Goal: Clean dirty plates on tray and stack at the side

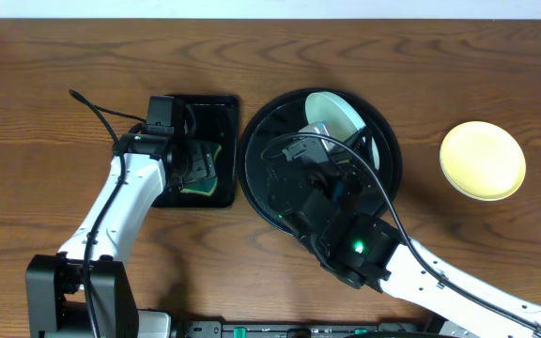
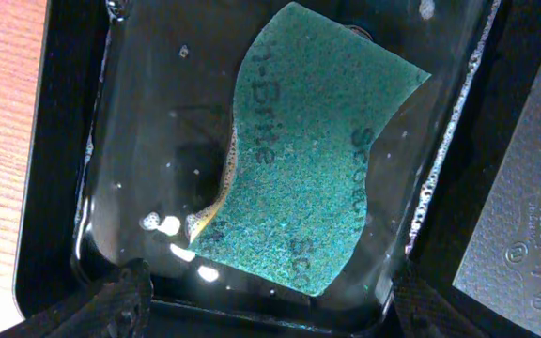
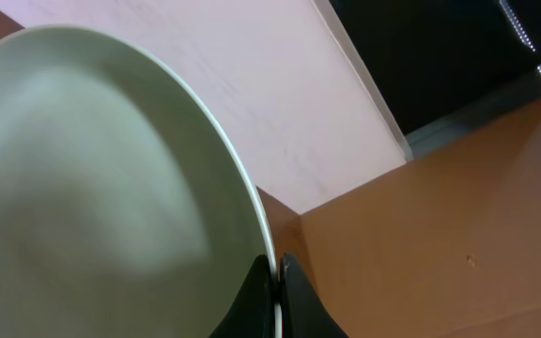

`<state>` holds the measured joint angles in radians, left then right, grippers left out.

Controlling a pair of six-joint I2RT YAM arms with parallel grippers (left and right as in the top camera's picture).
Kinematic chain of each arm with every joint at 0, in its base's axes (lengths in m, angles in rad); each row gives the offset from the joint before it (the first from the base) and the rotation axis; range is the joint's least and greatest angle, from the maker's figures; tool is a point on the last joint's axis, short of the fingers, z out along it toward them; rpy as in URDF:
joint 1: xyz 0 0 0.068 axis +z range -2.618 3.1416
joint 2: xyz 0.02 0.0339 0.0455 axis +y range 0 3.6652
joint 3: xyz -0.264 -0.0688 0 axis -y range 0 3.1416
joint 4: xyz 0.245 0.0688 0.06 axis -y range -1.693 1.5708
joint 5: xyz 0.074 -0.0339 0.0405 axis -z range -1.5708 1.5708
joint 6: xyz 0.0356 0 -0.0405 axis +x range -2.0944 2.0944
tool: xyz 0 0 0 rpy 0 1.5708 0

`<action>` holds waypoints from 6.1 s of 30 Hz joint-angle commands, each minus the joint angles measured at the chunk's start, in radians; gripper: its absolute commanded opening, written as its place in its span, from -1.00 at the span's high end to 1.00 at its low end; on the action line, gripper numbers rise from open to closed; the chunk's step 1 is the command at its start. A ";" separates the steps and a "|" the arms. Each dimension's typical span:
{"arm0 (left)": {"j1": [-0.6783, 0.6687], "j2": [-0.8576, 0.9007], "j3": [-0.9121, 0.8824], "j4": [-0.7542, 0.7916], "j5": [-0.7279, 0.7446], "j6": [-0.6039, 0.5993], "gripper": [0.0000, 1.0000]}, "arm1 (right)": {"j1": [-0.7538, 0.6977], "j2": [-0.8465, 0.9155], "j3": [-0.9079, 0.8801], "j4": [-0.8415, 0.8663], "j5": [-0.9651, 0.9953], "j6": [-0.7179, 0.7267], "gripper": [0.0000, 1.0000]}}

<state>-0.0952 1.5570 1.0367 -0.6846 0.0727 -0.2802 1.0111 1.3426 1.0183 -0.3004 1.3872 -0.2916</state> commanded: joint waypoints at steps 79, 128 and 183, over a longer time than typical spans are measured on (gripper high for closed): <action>-0.002 -0.003 0.019 -0.004 -0.002 0.006 -0.68 | -1.093 -0.422 0.014 -0.542 -1.998 0.393 -0.11; -0.002 -0.003 0.019 -0.004 -0.002 0.006 -0.68 | -0.914 -1.240 -0.665 -0.113 -1.672 0.092 -0.98; -0.048 -0.510 -0.091 -0.022 -0.013 0.007 -0.68 | -0.919 -1.332 -1.013 0.252 -1.702 0.089 -0.98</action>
<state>-0.1520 1.1481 0.9813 -0.6945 0.0723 -0.2806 0.0956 0.0135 0.0067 -0.0429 -0.3069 -0.1928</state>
